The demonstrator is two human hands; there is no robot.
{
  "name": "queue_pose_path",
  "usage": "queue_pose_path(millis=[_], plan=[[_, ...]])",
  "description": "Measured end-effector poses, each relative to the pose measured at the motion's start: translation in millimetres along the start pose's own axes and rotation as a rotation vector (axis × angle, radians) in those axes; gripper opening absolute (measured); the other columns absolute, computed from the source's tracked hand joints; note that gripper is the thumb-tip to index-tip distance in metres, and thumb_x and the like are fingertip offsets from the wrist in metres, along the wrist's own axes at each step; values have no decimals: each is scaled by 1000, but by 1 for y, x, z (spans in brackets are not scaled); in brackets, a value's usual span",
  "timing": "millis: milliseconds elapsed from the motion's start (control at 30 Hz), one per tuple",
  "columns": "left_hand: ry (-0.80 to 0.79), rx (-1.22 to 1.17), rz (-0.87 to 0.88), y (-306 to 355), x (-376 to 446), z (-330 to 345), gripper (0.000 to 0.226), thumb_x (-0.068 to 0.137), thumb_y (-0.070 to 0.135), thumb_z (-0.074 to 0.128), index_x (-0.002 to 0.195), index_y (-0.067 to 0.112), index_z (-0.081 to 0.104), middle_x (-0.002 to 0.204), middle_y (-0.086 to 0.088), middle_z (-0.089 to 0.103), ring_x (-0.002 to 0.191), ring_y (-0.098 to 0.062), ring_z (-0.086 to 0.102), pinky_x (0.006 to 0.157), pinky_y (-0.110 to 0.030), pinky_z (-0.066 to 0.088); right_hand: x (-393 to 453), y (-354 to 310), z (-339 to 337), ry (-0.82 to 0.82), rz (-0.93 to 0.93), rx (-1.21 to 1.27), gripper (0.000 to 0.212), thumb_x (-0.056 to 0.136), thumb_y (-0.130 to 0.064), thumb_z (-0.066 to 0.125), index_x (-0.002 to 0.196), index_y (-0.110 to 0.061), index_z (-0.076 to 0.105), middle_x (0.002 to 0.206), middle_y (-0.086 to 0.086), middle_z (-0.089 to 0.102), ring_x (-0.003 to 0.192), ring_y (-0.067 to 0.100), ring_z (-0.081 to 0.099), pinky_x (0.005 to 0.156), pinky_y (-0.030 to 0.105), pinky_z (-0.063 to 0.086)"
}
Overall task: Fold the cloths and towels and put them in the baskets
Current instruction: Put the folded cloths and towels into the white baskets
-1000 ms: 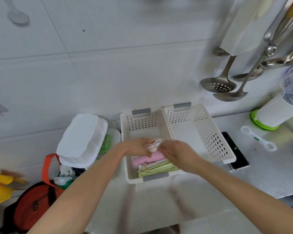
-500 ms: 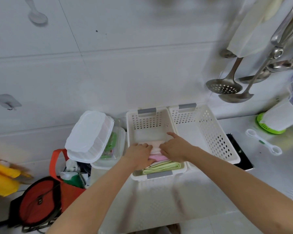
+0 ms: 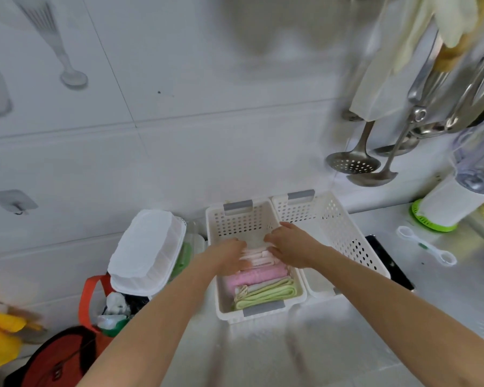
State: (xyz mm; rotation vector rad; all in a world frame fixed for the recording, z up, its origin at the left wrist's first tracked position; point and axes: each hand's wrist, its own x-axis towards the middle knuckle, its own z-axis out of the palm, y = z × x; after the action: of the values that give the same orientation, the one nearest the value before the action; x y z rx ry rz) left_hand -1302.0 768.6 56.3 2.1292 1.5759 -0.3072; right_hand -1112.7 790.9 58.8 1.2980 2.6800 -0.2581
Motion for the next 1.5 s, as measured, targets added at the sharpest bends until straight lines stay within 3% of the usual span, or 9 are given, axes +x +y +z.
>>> queue_pose_path(millis=[133, 267, 500, 633, 767, 967, 1167, 1267, 1500], plan=[[171, -65, -47, 6, -15, -20, 44, 98, 36, 46, 137, 16, 45, 141, -4, 48, 127, -22, 47, 101, -33, 39, 2, -2, -15, 105, 73, 177, 30, 100, -27, 39, 118, -13, 57, 113, 7, 65, 100, 26, 61, 93, 36, 46], [379, -146, -208, 1, -47, -30, 22, 96, 28, 43, 104, 19, 62, 105, 0, 66, 96, -21, 61, 80, -32, 50, 26, -10, -30, 180, 60, 287, 24, 99, -27, 38, 93, -14, 57, 89, 5, 63, 81, 25, 62, 72, 33, 48], [630, -187, -576, -21, -168, -6, 17, 93, 28, 46, 95, 27, 63, 94, 9, 67, 88, -17, 62, 65, -30, 47, 66, -98, -54, 137, -240, 467, 26, 97, -22, 41, 80, -10, 56, 72, 1, 59, 73, 23, 59, 71, 36, 47], [649, -159, -842, -20, -264, 27, 19, 95, 34, 45, 99, 25, 61, 98, 3, 66, 94, -24, 60, 63, -31, 42, 60, -201, -52, 49, -533, 486, 24, 93, -21, 47, 80, -6, 60, 77, 9, 68, 76, 27, 62, 72, 38, 50], [672, -238, -1100, -10, -372, 84, 19, 95, 33, 43, 98, 25, 60, 98, 3, 66, 89, -23, 61, 68, -37, 51, 15, -315, -41, -21, -806, 416, 29, 93, -18, 48, 64, -17, 49, 59, 1, 53, 65, 24, 53, 61, 36, 36], [721, -462, -1417, 11, -524, 199, 18, 91, 28, 48, 93, 21, 64, 94, 1, 69, 87, -23, 64, 77, -39, 54, -64, -465, 6, -151, -1030, 324, 20, 94, -21, 49, 77, -16, 60, 72, 4, 64, 74, 25, 60, 65, 38, 48], [663, -585, -1528, 3, -646, 291, 21, 93, 26, 51, 105, 15, 64, 108, -4, 67, 100, -24, 61, 85, -32, 49, -112, -568, 62, -239, -980, 223, 17, 90, -16, 47, 75, -19, 56, 79, 4, 63, 80, 27, 59, 70, 37, 48], [580, -637, -1538, -19, -687, 324, 23, 92, 31, 50, 108, 20, 63, 110, -1, 66, 102, -24, 60, 89, -36, 50, -114, -600, 87, -301, -904, 215, 20, 90, -17, 48, 78, -6, 59, 81, 11, 67, 80, 31, 61, 70, 38, 47], [501, -666, -1497, -129, -722, 354, 24, 91, 34, 49, 108, 22, 62, 112, -1, 65, 103, -23, 60, 89, -36, 50, -65, -668, 121, -301, -771, 162, 22, 92, -15, 40, 77, -7, 54, 82, 11, 58, 80, 29, 55, 72, 37, 42]])
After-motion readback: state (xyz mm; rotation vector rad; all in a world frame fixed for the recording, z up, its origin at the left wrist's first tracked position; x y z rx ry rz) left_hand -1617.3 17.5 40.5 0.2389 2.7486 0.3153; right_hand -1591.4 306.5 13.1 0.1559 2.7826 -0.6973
